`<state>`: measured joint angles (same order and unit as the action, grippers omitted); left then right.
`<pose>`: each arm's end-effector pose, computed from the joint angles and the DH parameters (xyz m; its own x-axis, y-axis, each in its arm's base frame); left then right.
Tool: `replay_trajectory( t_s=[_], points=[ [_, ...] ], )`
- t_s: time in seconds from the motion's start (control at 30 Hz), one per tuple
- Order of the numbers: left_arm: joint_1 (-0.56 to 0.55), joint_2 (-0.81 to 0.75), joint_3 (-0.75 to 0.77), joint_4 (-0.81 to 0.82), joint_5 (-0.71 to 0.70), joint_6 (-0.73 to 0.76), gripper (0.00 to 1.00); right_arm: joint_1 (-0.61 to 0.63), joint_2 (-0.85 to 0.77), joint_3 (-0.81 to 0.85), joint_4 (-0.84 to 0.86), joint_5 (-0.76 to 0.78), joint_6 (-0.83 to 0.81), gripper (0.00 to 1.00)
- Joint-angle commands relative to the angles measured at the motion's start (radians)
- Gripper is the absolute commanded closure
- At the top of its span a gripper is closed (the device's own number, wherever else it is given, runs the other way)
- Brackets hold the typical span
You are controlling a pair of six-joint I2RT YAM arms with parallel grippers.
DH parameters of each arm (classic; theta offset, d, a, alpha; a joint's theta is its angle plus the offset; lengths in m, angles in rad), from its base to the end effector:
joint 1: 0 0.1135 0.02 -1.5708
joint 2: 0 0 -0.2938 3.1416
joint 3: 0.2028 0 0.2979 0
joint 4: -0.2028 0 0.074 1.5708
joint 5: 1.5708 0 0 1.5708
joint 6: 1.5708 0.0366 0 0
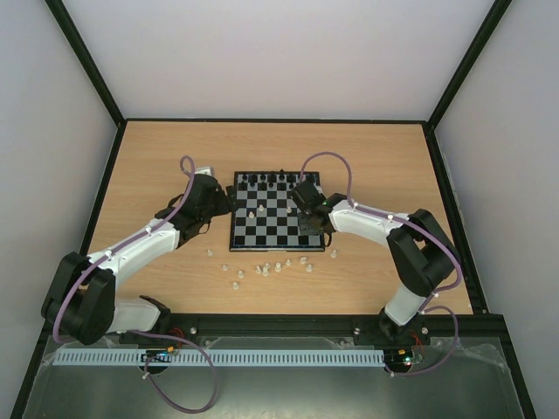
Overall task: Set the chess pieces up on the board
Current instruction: Place the chess piece on the chessboard, then pick up the chess piece from the chessboard.
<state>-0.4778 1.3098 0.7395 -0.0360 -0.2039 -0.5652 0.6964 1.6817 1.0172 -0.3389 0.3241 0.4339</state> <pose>0.2809 -0.1371 0.2277 -0.5894 -0.2854 -0.7558 -0.0155 0.9393 -0.3427 0.2972 0.2333 0.1811 -0.7874 -0.1389 -0.6005 -0.1606 0.9869 -0.0177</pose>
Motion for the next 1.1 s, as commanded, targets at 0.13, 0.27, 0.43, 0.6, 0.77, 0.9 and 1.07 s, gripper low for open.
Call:
replay_trajectory(
  t_s=[0.13, 0.27, 0.43, 0.6, 0.77, 0.9, 1.07],
  points=[
    [-0.005, -0.017, 0.029, -0.014, -0.03, 0.0, 0.0, 0.006, -0.066, 0.053, -0.068, 0.022, -0.017, 0.64],
    [-0.004, -0.03, 0.025, -0.019, -0.04, -0.011, 0.0, 0.007, -0.084, 0.125, -0.068, 0.025, -0.042, 0.51],
    [-0.001, -0.037, 0.023, -0.023, -0.04, -0.018, 0.01, 0.008, -0.057, 0.221, -0.058, 0.019, -0.077, 0.42],
    [0.0, -0.029, 0.021, -0.018, -0.032, -0.02, 0.0, 0.006, 0.023, 0.284, -0.033, -0.007, -0.099, 0.42],
    [0.001, 0.001, 0.031, -0.019, -0.024, -0.023, 0.0, 0.006, 0.114, 0.305, -0.003, -0.078, -0.095, 0.49],
    [0.001, 0.006, 0.032, -0.017, -0.023, -0.025, 0.01, 0.006, 0.164, 0.305, 0.009, -0.097, -0.09, 0.54],
    [0.001, 0.013, 0.032, -0.015, -0.021, -0.023, 0.01, 0.006, 0.215, 0.309, 0.013, -0.086, -0.083, 0.58]
  ],
)
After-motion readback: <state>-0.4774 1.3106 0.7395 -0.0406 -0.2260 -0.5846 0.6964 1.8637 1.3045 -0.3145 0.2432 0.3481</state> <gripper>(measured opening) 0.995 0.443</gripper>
